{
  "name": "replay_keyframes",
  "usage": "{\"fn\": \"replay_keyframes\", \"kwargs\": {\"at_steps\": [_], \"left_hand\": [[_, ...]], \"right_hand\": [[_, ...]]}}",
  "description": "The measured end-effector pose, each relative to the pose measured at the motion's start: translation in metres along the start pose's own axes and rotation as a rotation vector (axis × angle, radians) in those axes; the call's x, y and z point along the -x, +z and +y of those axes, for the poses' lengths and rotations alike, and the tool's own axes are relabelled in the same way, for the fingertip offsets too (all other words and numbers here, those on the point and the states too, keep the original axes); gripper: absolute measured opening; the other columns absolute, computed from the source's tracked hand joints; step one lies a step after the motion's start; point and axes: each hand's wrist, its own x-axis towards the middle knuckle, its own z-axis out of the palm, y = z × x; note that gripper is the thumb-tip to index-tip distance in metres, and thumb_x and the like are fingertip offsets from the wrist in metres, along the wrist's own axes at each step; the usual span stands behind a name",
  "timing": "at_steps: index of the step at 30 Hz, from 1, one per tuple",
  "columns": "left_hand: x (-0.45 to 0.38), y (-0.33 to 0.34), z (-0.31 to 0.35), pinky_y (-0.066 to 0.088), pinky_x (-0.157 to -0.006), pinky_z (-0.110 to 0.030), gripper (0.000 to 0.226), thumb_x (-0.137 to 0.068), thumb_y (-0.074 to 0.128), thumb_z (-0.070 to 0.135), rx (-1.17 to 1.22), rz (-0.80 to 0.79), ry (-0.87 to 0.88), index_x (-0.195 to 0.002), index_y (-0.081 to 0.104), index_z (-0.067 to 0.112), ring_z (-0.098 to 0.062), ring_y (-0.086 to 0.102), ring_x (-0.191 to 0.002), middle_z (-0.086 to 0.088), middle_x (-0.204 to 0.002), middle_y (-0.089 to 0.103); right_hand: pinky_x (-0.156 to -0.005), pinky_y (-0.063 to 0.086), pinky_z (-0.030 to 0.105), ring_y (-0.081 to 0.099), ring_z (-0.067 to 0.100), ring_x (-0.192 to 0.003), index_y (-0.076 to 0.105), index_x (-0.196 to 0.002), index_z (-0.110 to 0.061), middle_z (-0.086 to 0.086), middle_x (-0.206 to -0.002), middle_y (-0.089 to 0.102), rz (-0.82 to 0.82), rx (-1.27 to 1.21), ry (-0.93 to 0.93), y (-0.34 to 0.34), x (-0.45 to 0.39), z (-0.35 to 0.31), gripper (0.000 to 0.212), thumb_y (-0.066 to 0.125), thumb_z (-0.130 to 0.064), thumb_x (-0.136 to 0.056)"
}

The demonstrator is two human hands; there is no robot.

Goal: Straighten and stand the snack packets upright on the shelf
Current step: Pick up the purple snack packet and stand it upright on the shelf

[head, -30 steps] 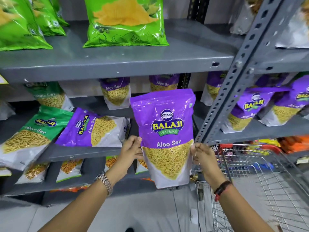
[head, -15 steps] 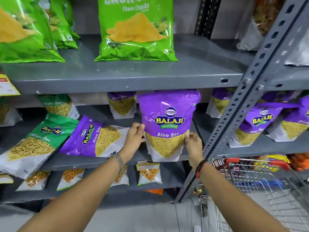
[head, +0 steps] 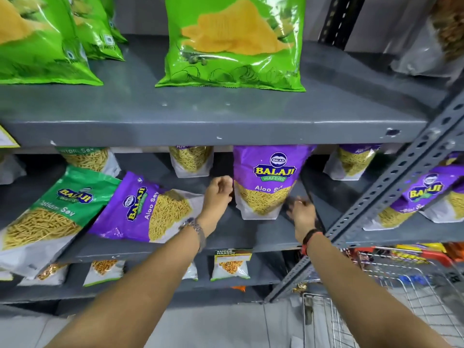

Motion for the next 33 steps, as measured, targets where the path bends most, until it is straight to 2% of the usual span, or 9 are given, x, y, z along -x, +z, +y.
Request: {"fn": "replay_keyframes", "kwargs": {"at_steps": [3, 6, 9, 12, 16, 19, 22, 28, 33], "left_hand": [[0.039, -0.030, -0.008, 0.053, -0.076, -0.029, 0.020, -0.097, 0.041, 0.017, 0.207, 0.013, -0.063, -0.115, 0.046, 0.008, -0.027, 0.059, -0.104, -0.009, -0.116, 0.057], [0.069, -0.080, -0.028, 0.057, -0.053, -0.020, 0.016, -0.097, 0.040, 0.012, 0.184, 0.076, -0.102, -0.105, 0.052, 0.007, -0.016, 0.071, -0.064, -0.010, -0.095, 0.068], [0.078, -0.126, -0.051, 0.051, -0.041, -0.017, 0.021, -0.098, 0.036, 0.013, 0.174, 0.257, -0.161, -0.103, 0.054, 0.004, -0.004, 0.066, -0.045, -0.007, -0.076, 0.068], [0.075, -0.169, -0.065, 0.050, -0.034, -0.020, 0.021, -0.098, 0.037, 0.016, 0.270, 0.373, -0.353, -0.097, 0.053, 0.002, -0.007, 0.061, -0.034, 0.000, -0.052, 0.068], [0.066, -0.201, -0.066, 0.051, -0.033, -0.026, 0.029, -0.098, 0.035, 0.022, 0.372, 0.283, -0.544, -0.080, 0.048, 0.004, -0.018, 0.062, -0.032, -0.015, -0.071, 0.063], [0.063, -0.207, -0.066, 0.054, -0.038, -0.027, 0.025, -0.098, 0.037, 0.021, 0.354, 0.215, -0.571, -0.101, 0.046, -0.001, -0.019, 0.065, -0.037, -0.010, -0.055, 0.071], [0.065, -0.210, -0.067, 0.059, -0.049, -0.028, 0.032, -0.098, 0.038, 0.025, 0.306, 0.097, -0.561, -0.114, 0.045, -0.002, -0.018, 0.069, -0.049, -0.017, -0.087, 0.070], [0.064, -0.216, -0.070, 0.059, -0.058, -0.028, 0.041, -0.096, 0.041, 0.034, 0.125, -0.051, -0.571, -0.114, 0.051, -0.001, -0.016, 0.070, -0.061, -0.010, -0.084, 0.070], [0.062, -0.216, -0.072, 0.060, -0.053, -0.037, 0.040, -0.092, 0.046, 0.040, -0.059, 0.001, -0.527, -0.099, 0.056, 0.002, -0.022, 0.069, -0.051, -0.013, -0.073, 0.071]], "right_hand": [[-0.060, 0.047, 0.028, 0.058, 0.013, -0.057, 0.055, -0.079, -0.013, 0.006, -0.072, 0.067, -0.275, 0.068, 0.180, -0.005, 0.031, 0.008, 0.021, 0.039, -0.009, -0.093], [-0.063, 0.050, 0.024, 0.060, 0.020, -0.072, 0.057, -0.092, -0.006, 0.008, -0.083, 0.063, -0.530, 0.316, 0.132, 0.012, 0.064, 0.006, 0.021, 0.038, 0.001, -0.090], [-0.063, 0.049, 0.021, 0.058, 0.023, -0.081, 0.061, -0.079, -0.008, 0.010, -0.084, 0.065, -0.565, 0.485, -0.142, 0.058, 0.086, -0.006, 0.032, 0.035, 0.008, -0.085], [-0.087, 0.047, 0.039, 0.062, 0.032, -0.093, 0.064, -0.099, 0.004, 0.025, -0.103, 0.068, -0.471, 0.667, -0.504, 0.114, 0.098, -0.021, 0.026, 0.041, 0.002, -0.087], [-0.094, 0.045, 0.044, 0.059, 0.037, -0.108, 0.061, -0.104, -0.003, 0.023, -0.114, 0.064, -0.555, 0.840, -0.568, 0.184, 0.102, -0.038, 0.027, 0.042, -0.014, -0.089], [-0.097, 0.041, 0.040, 0.053, 0.037, -0.118, 0.059, -0.114, -0.004, 0.021, -0.124, 0.058, -0.647, 1.083, -0.506, 0.231, 0.096, -0.044, 0.036, 0.036, -0.022, -0.092], [-0.088, 0.041, 0.035, 0.053, 0.036, -0.118, 0.056, -0.122, -0.002, 0.021, -0.128, 0.057, -0.678, 1.197, -0.430, 0.258, 0.091, -0.042, 0.040, 0.038, -0.022, -0.092], [-0.070, 0.036, 0.026, 0.060, 0.034, -0.108, 0.061, -0.108, 0.006, 0.023, -0.117, 0.064, -0.548, 1.145, -0.331, 0.260, 0.095, -0.032, 0.042, 0.055, -0.029, -0.086], [-0.087, 0.047, 0.032, 0.060, 0.032, -0.112, 0.063, -0.112, -0.004, 0.018, -0.123, 0.063, -0.441, 1.010, -0.285, 0.236, 0.096, -0.026, 0.043, 0.054, -0.032, -0.081]]}}
